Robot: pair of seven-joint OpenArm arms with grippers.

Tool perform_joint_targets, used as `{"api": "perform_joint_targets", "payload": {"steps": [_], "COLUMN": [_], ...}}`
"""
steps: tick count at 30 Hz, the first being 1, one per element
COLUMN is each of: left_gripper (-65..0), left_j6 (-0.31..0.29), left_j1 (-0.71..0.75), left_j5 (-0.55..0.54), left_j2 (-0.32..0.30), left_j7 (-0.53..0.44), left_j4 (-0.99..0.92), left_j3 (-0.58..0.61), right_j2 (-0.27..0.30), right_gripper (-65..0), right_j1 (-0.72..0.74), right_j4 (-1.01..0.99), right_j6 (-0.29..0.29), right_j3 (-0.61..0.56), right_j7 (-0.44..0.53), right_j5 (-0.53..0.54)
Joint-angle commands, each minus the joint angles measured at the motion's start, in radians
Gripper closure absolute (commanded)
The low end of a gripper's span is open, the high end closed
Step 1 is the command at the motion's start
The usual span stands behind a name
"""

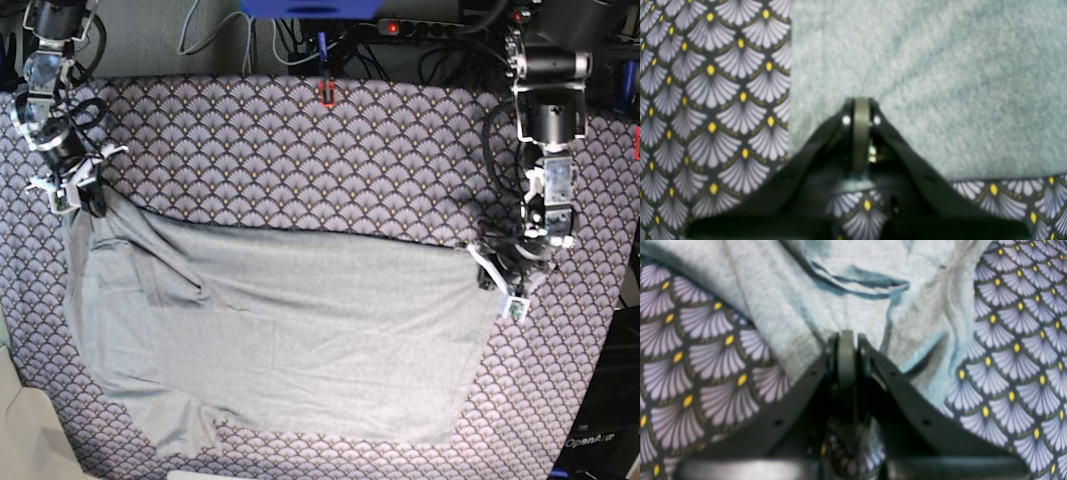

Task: Fold the T-shirt properly
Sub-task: 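Drag the held edge further apart with both grippers to flatten the fold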

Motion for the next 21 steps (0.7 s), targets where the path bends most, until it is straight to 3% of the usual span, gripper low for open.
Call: {"api": "perform_joint_targets", "payload": {"steps": [1, 6, 11, 17, 21], "left_gripper": [0.0, 0.0, 0.0, 0.0, 0.0], "left_j6": [-0.017, -0.017, -0.017, -0.017, -0.017], "left_j1": [0.080, 0.132, 0.180, 0.303, 0.362], "left_j5": [0.102, 0.102, 0.102, 0.102, 0.102], "left_j2": [0.001, -0.002, -0.002, -0.014, -0.020], "left_j7": [0.290, 0.289, 0.284, 0.292, 0.292], "left_j4": [-0.046, -0.043, -0.039, 0.122, 0.196], "left_j3": [0.010, 0.010, 0.010, 0.010, 0.006], "right_j2": [0.011, 0.000, -0.026, -0.031, -0.032], "right_gripper": [-2.5, -2.5, -2.5, -2.5, -2.5], "right_j1": [-0.040, -0.068, -0.074, -0.103, -0.148], "right_j4": [-0.014, -0.014, -0.015, -0.012, -0.012], "right_j6": [0.017, 0.022, 0.022, 0.022, 0.022], "right_j3": [0.002, 0.063, 0.195, 0.264, 0.266], "right_j7": [-0.137, -0.109, -0.104, -0.103, -0.038], "right_j5": [-0.084, -0.084, -0.088, -0.088, -0.087]}}
